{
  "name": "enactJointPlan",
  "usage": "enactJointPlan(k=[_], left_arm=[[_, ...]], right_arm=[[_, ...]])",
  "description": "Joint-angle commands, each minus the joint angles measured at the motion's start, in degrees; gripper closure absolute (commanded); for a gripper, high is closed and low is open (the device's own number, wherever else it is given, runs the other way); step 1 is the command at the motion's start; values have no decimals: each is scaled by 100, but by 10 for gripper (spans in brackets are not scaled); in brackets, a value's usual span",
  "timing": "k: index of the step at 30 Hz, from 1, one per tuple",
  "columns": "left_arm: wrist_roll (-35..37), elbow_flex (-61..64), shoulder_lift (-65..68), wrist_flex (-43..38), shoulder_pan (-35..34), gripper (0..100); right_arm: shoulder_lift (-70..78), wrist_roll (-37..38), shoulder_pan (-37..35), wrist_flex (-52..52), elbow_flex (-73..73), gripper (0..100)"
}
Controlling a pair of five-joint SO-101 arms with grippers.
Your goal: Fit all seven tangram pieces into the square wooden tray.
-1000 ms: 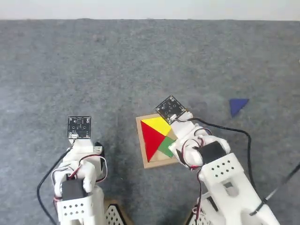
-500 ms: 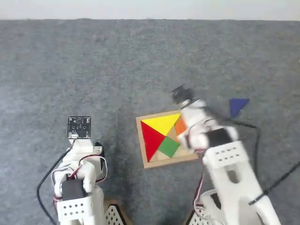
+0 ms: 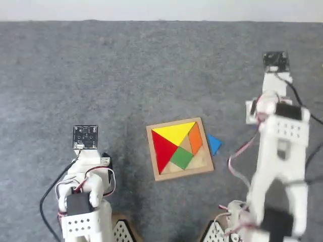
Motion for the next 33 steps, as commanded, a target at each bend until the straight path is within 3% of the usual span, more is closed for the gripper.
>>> enactJointPlan(k=[1, 6, 14, 19, 33], left_arm=[[-9, -75, -114, 18, -26, 907], [-9, -75, -114, 18, -26, 907], [-9, -75, -114, 18, -18, 907], [-9, -75, -114, 18, -26, 907], [-9, -75, -114, 18, -26, 907]], right_arm=[[1209, -624, 75, -295, -1143, 738], [2835, -2066, 22, -259, -2418, 803], [4892, -2752, 84, 734, -4510, 782], [5578, -2866, 145, 1288, -5292, 782], [6035, -2822, 4, 1305, -5407, 780]])
